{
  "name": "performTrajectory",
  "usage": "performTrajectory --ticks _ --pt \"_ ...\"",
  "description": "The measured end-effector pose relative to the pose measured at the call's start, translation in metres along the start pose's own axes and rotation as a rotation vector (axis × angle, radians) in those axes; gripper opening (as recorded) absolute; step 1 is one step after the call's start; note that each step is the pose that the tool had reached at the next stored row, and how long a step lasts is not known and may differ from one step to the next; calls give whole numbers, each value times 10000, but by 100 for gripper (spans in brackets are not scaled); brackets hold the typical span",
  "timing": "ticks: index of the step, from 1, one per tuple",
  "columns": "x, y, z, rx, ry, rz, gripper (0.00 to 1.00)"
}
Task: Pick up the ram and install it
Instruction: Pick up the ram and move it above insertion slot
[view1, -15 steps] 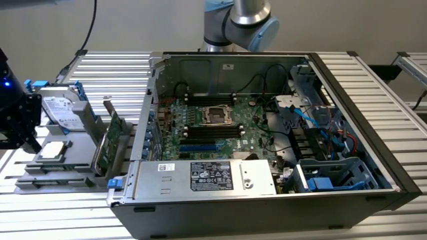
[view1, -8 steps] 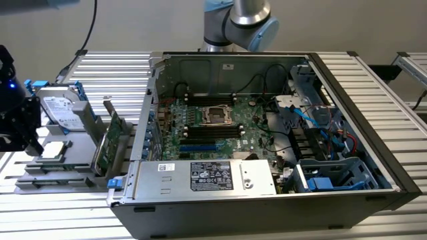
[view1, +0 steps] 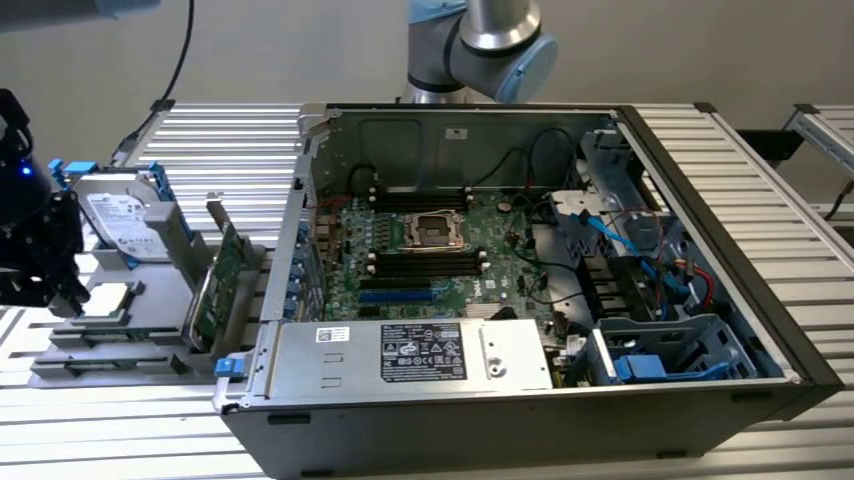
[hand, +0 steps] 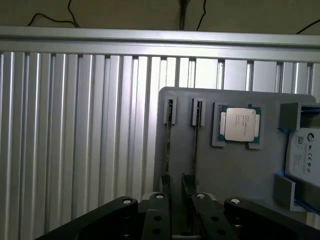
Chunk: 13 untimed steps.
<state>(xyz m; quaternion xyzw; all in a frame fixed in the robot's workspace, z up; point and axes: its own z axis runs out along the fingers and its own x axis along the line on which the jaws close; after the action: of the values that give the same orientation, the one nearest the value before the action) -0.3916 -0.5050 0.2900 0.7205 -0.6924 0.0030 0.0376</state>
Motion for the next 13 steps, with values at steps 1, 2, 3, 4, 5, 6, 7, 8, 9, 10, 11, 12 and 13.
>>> performTrajectory --ticks 1,2,3,4,5,6,7,8,9,10,11,12,13 --pt "2 1 3 3 0 0 24" --pt "5 6 17 17 0 2 24" --pt "9 17 35 23 1 2 24" --pt "12 31 53 24 1 2 24" --pt "15 46 73 25 1 2 24" --pt "19 61 91 25 1 2 24" --pt "24 77 111 25 2 1 24" --pt "29 88 130 25 1 1 24" --pt "35 92 150 26 1 -2 24" --pt "38 93 168 27 1 -2 24" --pt "39 94 186 26 1 -3 24" --pt "40 93 204 26 1 -9 24" --pt "42 92 222 26 3 -19 24"
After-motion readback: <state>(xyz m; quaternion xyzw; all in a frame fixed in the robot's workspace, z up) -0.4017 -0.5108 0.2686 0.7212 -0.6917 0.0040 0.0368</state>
